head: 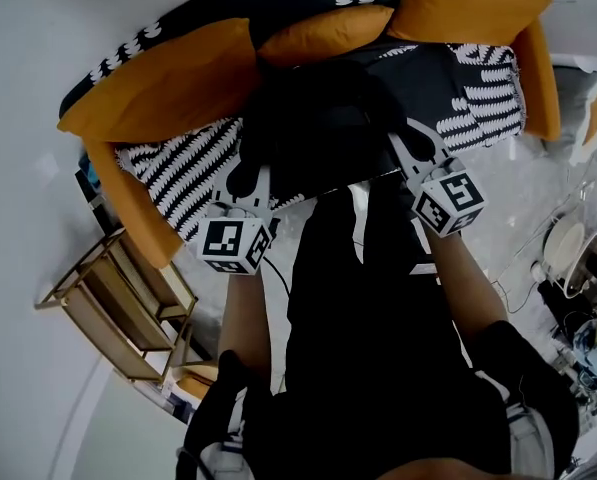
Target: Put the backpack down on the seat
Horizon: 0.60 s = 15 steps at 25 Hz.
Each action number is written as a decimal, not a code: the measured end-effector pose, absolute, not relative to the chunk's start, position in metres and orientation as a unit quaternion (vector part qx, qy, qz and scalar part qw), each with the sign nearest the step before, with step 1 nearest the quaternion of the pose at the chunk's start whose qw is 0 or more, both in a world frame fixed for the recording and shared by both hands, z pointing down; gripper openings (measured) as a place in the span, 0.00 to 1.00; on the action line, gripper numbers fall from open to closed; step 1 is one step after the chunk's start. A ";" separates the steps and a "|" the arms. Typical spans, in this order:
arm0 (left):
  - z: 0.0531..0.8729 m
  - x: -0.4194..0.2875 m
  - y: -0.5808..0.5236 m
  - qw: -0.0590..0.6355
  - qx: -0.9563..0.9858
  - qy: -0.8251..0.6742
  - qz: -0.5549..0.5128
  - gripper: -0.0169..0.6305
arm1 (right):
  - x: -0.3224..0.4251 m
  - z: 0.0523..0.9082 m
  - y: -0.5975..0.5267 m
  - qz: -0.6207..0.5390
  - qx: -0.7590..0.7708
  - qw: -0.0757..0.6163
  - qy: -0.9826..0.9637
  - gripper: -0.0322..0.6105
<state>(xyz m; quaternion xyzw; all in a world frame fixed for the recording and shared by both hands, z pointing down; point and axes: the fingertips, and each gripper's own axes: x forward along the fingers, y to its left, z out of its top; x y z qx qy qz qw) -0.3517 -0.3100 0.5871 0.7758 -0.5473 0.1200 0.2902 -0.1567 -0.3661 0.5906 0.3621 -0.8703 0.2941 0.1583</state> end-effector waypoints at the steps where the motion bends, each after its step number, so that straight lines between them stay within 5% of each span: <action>1: 0.592 -0.353 -0.315 0.293 0.774 -0.547 0.122 0.09 | -0.157 0.595 -0.370 0.297 0.362 0.162 -0.868 0.12; 15: 0.653 -0.378 -0.370 0.350 0.743 -0.558 0.118 0.09 | -0.180 0.655 -0.434 0.256 0.351 0.203 -0.877 0.13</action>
